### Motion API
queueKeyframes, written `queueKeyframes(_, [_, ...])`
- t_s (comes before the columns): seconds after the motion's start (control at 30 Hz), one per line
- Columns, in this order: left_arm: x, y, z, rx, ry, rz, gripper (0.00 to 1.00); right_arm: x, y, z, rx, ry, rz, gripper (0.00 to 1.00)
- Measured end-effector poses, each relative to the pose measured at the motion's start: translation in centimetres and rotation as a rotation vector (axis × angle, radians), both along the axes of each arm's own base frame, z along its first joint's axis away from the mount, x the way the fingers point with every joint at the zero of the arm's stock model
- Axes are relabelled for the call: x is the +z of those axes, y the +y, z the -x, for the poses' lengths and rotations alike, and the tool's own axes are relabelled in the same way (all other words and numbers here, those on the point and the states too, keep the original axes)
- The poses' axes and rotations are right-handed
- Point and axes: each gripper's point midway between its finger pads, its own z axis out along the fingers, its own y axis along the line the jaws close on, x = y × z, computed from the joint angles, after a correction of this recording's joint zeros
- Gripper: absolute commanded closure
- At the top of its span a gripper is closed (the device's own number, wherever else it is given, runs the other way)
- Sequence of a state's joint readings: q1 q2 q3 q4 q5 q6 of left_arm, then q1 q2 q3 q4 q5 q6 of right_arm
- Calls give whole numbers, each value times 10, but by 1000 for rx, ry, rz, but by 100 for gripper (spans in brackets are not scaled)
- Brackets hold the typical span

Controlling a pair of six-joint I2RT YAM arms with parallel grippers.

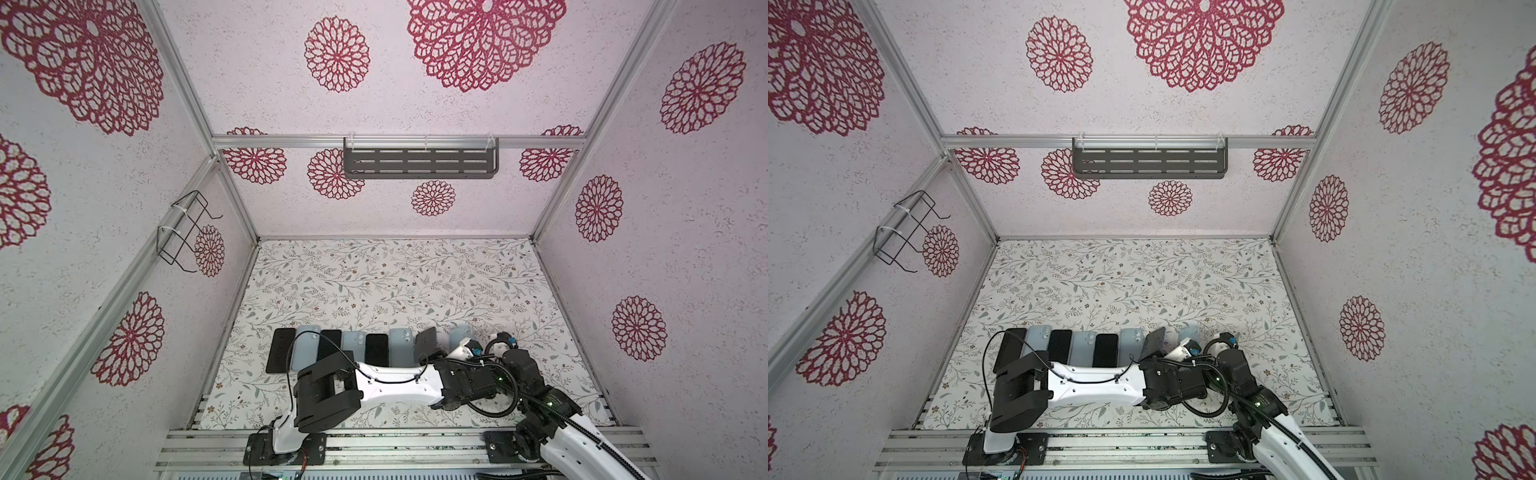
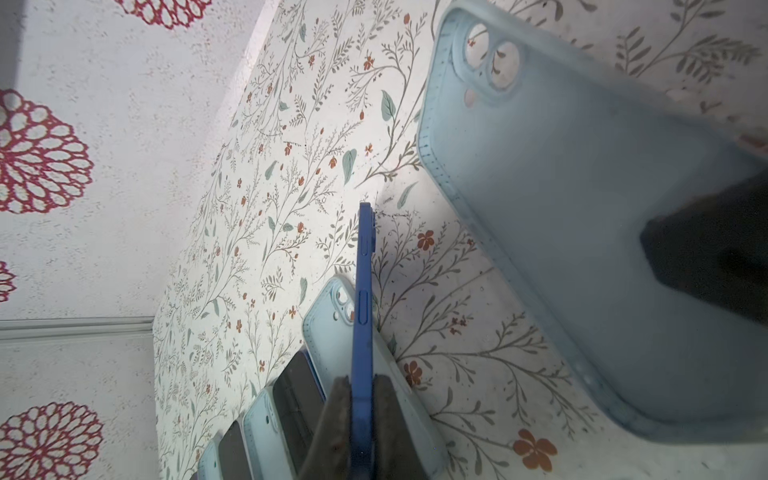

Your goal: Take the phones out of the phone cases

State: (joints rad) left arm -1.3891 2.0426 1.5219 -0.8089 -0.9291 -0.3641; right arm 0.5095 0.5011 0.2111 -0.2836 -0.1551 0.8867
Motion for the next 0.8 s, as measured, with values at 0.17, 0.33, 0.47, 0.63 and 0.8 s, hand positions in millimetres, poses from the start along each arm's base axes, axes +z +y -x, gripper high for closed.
queueKeyframes(0.17, [-4, -7, 5, 3, 1, -34, 94, 3, -2, 0, 1, 9, 13, 100])
queueKeyframes(0.33, [-8, -12, 7, 14, -2, -49, 80, 3, -4, -1, -3, 10, 18, 100])
queueKeyframes(0.47, [-12, -14, 10, 25, 15, -34, 78, 1, -6, 1, 0, 19, 25, 100])
queueKeyframes(0.63, [-14, -16, 11, 39, 26, 1, 77, -1, -5, 1, 5, 30, 28, 100])
queueKeyframes(0.8, [-16, -18, 12, 56, 37, 39, 62, -3, -6, 1, 7, 34, 33, 100])
